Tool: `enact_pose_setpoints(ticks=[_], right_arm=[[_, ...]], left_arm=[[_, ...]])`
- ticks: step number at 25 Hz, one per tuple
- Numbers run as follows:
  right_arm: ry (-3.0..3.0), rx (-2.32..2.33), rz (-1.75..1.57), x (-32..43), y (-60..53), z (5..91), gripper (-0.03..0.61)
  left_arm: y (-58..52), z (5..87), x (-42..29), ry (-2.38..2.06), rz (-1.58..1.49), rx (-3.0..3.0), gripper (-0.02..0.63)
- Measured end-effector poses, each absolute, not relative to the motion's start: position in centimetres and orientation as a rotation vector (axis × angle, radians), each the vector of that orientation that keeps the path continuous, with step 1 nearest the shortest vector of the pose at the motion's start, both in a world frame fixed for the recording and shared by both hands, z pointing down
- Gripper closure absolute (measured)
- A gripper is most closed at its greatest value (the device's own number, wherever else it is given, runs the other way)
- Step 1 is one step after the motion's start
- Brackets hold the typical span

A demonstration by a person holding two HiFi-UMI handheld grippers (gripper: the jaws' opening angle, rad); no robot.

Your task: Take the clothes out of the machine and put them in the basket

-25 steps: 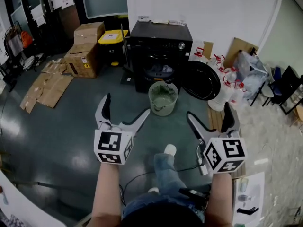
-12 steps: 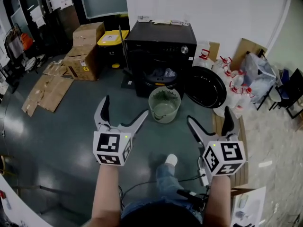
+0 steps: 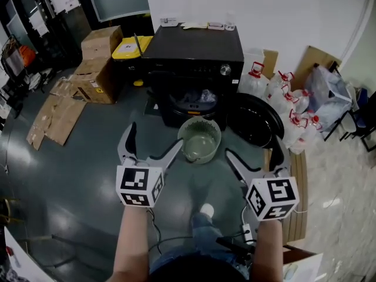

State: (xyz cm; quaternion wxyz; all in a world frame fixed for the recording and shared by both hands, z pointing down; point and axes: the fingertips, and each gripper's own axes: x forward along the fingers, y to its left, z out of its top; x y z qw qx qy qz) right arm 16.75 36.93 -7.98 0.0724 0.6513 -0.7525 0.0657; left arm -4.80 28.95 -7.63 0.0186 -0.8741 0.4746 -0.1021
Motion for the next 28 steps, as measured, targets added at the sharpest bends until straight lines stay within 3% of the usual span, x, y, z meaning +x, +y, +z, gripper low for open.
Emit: enact_pose_setpoints(ticks=[8, 28], right_arm=[[-2.286, 1.893, 0.251, 20.4, 30.1, -6.7, 0.009], [-2.277, 1.769, 0.264, 20.5, 17.6, -3.4, 0.009]], left_arm=[[23.3, -6.3, -1.0, 1.512, -0.396, -2.704, 0.046], [11.2, -3.8, -1.4, 1.639, -0.397, -2.697, 0.046]])
